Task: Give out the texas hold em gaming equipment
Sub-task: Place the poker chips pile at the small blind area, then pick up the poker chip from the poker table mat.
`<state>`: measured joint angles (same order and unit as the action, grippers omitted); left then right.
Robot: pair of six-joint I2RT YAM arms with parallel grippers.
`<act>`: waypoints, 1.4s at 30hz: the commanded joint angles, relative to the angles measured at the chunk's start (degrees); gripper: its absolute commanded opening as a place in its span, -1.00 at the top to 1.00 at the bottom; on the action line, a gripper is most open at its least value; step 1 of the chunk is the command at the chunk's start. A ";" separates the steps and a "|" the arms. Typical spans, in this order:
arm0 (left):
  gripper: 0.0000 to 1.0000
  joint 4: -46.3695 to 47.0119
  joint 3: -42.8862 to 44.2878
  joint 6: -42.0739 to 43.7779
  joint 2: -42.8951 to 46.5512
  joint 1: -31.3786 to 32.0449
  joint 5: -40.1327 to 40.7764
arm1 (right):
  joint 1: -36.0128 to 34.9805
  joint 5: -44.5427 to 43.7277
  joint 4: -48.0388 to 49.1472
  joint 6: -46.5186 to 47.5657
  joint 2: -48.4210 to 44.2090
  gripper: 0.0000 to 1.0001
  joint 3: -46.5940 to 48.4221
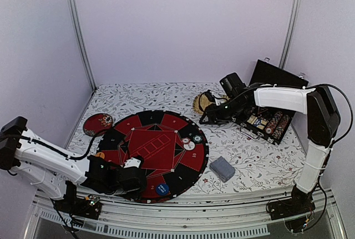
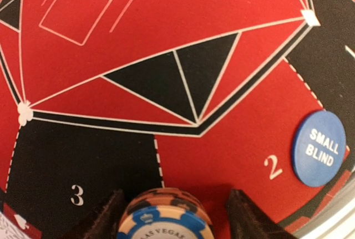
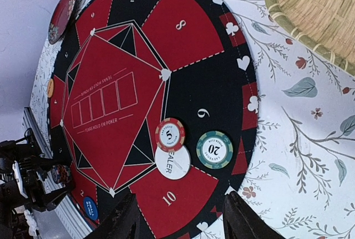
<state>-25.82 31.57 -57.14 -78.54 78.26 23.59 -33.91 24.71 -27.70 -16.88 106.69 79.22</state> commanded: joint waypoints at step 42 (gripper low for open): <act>-0.97 -6.95 16.31 33.99 19.94 -19.57 -5.98 | -12.74 -23.02 -15.98 11.55 19.21 -0.65 24.36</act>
<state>-32.82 48.53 -24.34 -57.95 60.42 14.57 -43.88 6.98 -40.16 -8.40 121.34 99.33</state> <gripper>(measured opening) 0.984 0.823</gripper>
